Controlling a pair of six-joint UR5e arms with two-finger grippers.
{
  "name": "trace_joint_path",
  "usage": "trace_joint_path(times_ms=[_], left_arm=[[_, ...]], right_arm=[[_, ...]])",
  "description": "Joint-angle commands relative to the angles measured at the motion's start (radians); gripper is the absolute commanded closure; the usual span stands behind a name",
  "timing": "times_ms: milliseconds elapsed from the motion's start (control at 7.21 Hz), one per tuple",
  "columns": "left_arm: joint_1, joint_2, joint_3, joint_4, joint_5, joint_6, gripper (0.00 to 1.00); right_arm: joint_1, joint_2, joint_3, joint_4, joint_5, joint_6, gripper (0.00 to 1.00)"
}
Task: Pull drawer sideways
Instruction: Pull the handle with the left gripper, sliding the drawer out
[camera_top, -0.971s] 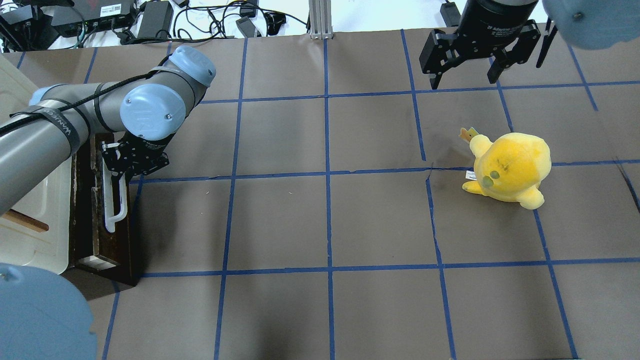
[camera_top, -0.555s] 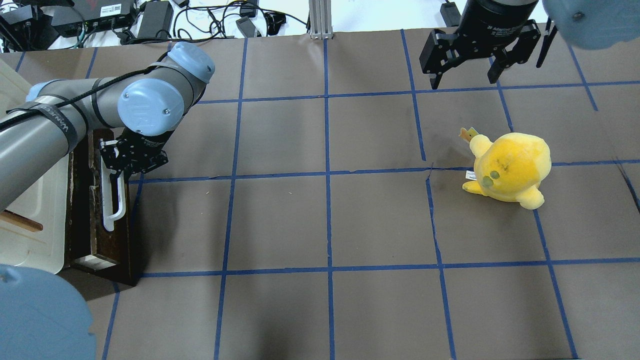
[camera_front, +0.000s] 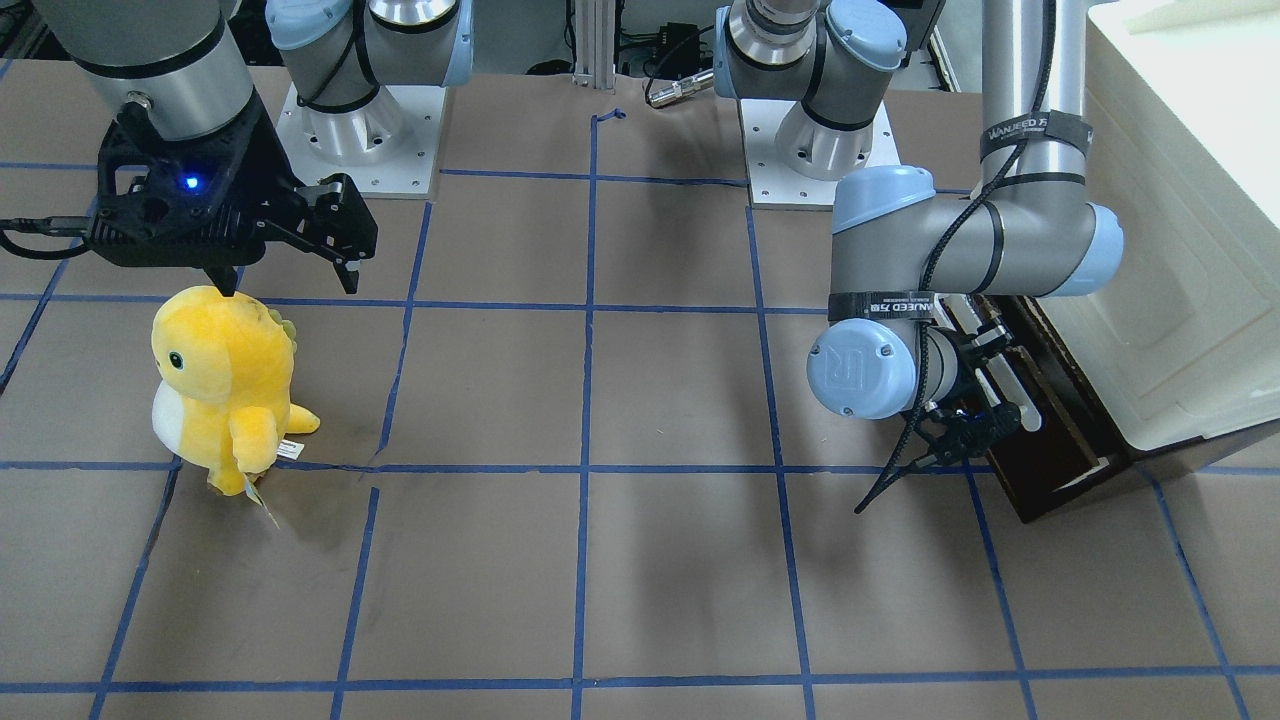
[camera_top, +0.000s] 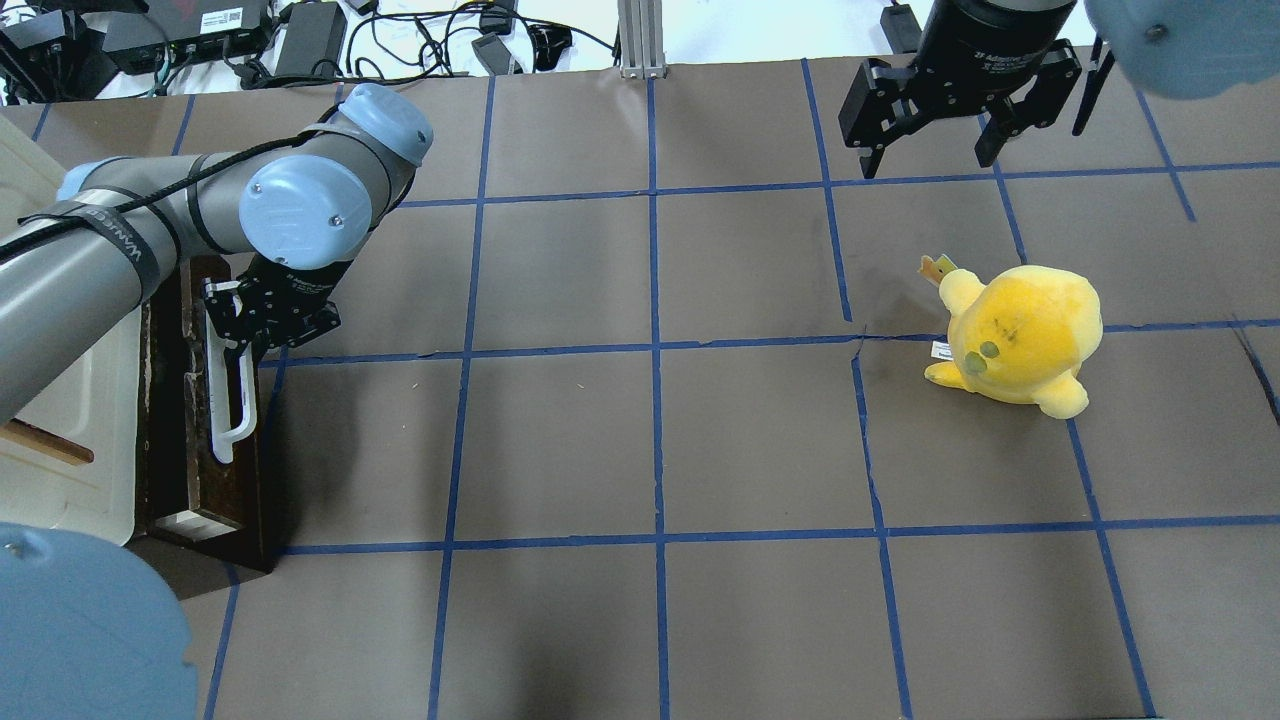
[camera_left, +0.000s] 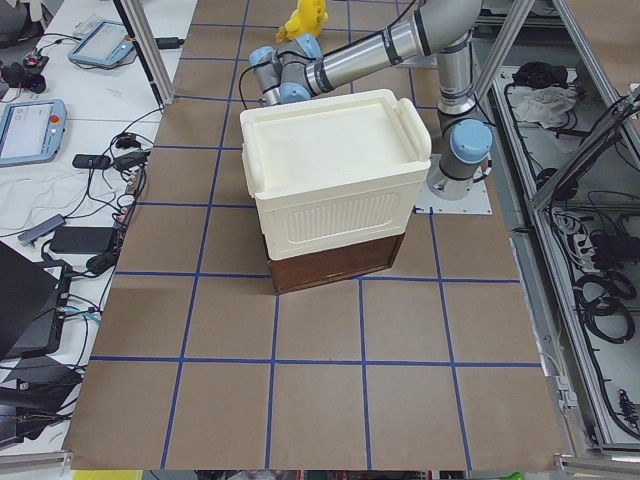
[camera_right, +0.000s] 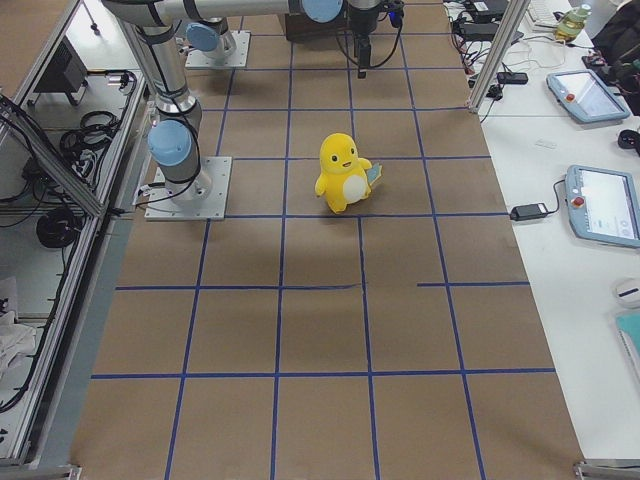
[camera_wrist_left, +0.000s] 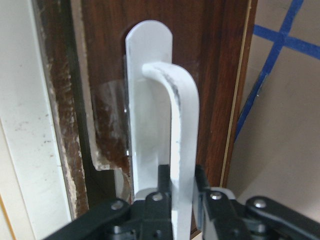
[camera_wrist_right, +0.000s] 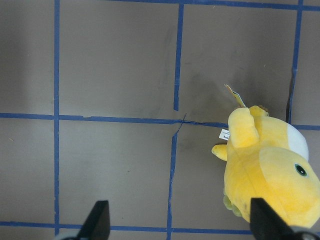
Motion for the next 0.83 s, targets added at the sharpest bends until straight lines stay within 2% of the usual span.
trace_joint_path(times_ms=[0, 694], left_arm=[[-0.007, -0.002, 0.004, -0.001, 0.000, -0.012, 0.86], [-0.007, 0.003, 0.001, -0.017, 0.014, -0.009, 0.86]], right_arm=[[0.000, 0.000, 0.000, 0.000, 0.000, 0.000, 0.00], [0.000, 0.000, 0.000, 0.000, 0.000, 0.000, 0.00]])
